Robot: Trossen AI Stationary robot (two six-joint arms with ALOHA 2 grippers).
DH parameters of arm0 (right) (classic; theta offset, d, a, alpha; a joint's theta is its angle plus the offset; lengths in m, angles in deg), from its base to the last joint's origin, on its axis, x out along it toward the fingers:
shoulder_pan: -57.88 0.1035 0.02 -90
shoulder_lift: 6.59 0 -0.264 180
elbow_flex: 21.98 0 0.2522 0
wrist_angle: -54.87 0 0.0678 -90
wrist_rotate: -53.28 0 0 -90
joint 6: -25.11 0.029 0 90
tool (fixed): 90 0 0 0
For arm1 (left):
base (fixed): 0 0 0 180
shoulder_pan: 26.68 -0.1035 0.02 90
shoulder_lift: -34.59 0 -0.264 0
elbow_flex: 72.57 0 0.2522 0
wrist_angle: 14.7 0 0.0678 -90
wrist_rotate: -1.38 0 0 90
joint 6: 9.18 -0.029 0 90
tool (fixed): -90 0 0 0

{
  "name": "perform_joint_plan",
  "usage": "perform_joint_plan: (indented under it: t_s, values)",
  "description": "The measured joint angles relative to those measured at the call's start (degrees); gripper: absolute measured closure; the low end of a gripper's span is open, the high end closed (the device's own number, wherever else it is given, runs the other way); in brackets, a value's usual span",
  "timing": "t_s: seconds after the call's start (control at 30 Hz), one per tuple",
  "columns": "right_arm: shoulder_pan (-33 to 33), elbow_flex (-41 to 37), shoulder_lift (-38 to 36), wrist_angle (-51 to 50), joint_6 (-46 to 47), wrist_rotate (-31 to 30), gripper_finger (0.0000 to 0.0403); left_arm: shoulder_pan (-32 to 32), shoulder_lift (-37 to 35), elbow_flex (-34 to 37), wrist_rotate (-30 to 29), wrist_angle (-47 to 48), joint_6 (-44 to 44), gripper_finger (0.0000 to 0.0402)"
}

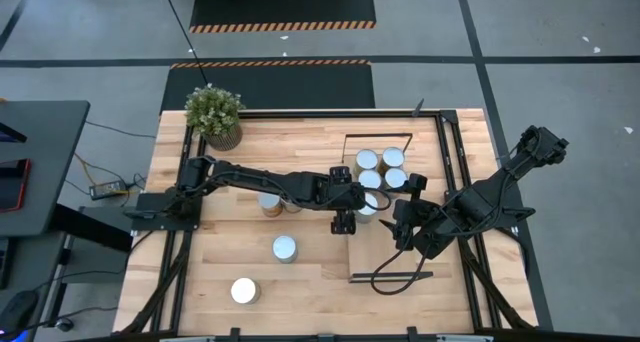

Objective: Pick and place cans onto a shelf
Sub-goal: Put the canned peaches on the shelf

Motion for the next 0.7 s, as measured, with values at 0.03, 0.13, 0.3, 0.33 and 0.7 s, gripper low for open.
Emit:
perform_joint_plan:
  t_s: [0.03, 0.13, 0.3, 0.33, 0.7]
  values:
    - [0.0, 0.0, 0.0, 0.0, 0.0, 0.0, 0.0024, 0.0, 0.0, 0.0, 0.0, 0.0, 0.0, 0.0024]
    - [0.0, 0.0, 0.0, 0.0, 0.0, 0.0, 0.0024, 0.0, 0.0, 0.0, 0.0, 0.1, 0.0, 0.0024]
    - [0.0, 0.0, 0.0, 0.0, -0.1, 0.0, 0.0024, 0.0, 0.0, -3.3, -0.8, 3.4, 0.2, 0.0024]
    - [0.0, 0.0, 0.0, 0.0, -0.1, 0.0, 0.0024, 0.0, -0.1, -4.2, -1.2, 3.4, 0.3, 0.0024]
    - [0.0, 0.0, 0.0, 0.0, -0.1, 0.0, 0.0024, 0.0, -0.1, -7.6, -2.9, 8.4, 0.7, 0.0024]
